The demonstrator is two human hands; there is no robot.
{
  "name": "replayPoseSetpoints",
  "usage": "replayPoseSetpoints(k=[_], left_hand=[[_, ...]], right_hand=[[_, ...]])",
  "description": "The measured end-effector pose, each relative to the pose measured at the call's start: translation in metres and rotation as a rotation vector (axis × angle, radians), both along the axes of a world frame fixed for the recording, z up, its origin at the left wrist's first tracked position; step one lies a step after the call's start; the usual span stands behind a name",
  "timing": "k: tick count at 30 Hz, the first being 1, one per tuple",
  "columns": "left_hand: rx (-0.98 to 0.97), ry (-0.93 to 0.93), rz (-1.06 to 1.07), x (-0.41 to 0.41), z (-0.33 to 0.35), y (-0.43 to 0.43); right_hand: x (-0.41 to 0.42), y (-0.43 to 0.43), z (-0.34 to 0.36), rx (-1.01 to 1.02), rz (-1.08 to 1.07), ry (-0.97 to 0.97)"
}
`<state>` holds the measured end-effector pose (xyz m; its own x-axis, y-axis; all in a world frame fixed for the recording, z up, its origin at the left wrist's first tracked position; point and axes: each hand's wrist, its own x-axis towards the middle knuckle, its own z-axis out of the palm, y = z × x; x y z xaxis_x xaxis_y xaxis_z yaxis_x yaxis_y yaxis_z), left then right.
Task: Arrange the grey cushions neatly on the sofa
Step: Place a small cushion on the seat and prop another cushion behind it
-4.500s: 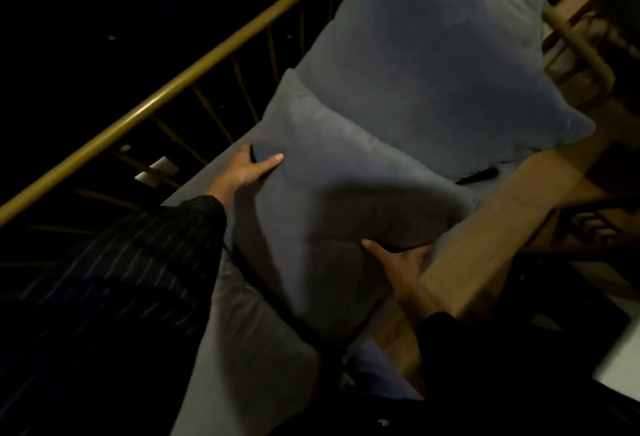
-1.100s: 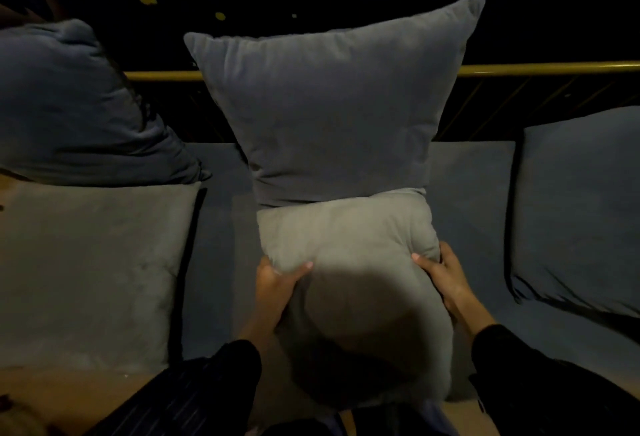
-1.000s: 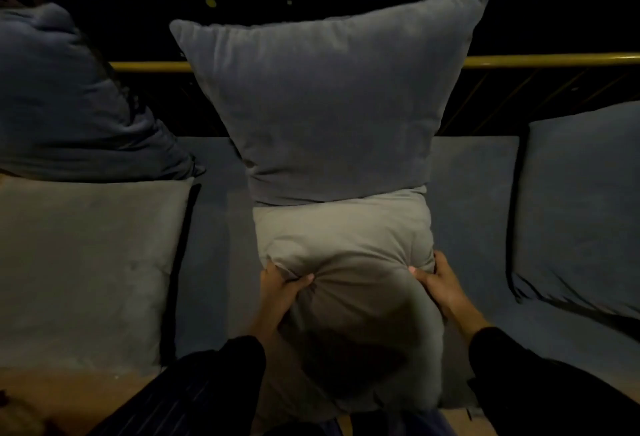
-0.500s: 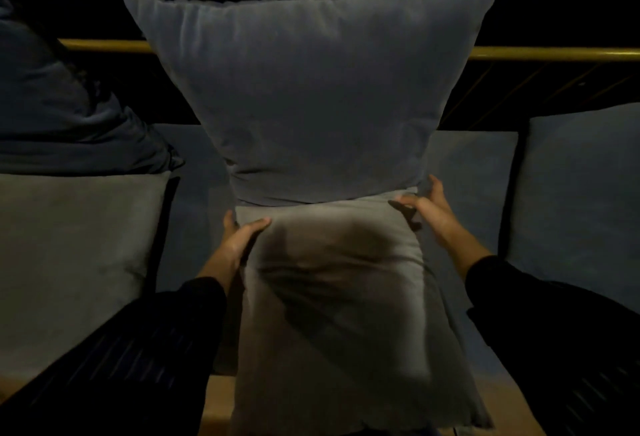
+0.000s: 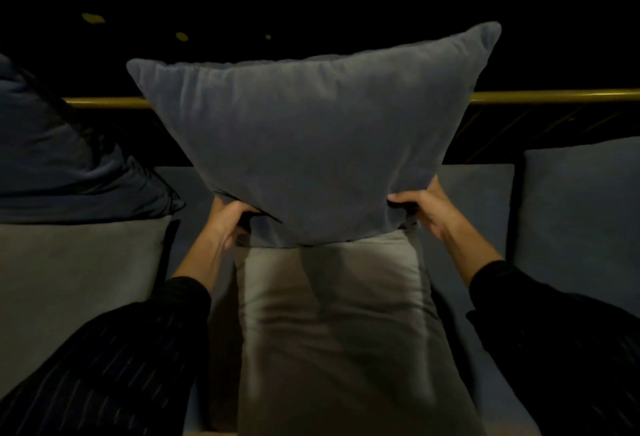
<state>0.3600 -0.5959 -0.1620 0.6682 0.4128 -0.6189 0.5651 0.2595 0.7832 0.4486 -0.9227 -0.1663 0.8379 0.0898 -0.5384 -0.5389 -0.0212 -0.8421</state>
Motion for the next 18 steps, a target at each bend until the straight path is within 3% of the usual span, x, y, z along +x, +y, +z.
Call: replayPoseSetpoints(k=[5, 11, 18], left_hand=[[0.071, -0.103, -0.073, 0.023, 0.016, 0.001], [0.143, -0.043, -0.055, 0.034, 0.003, 0.017], [0.221, 0.126, -0.07, -0.05, -0.038, -0.005]], right_hand=[[-0.013, -0.005, -0.003, 0.066, -0.079, -0.005], [-0.014, 0.006, -0.005, 0.05, -0.055, -0.056], [-0.034, 0.007, -0.015, -0.249, 0.025, -0.038]])
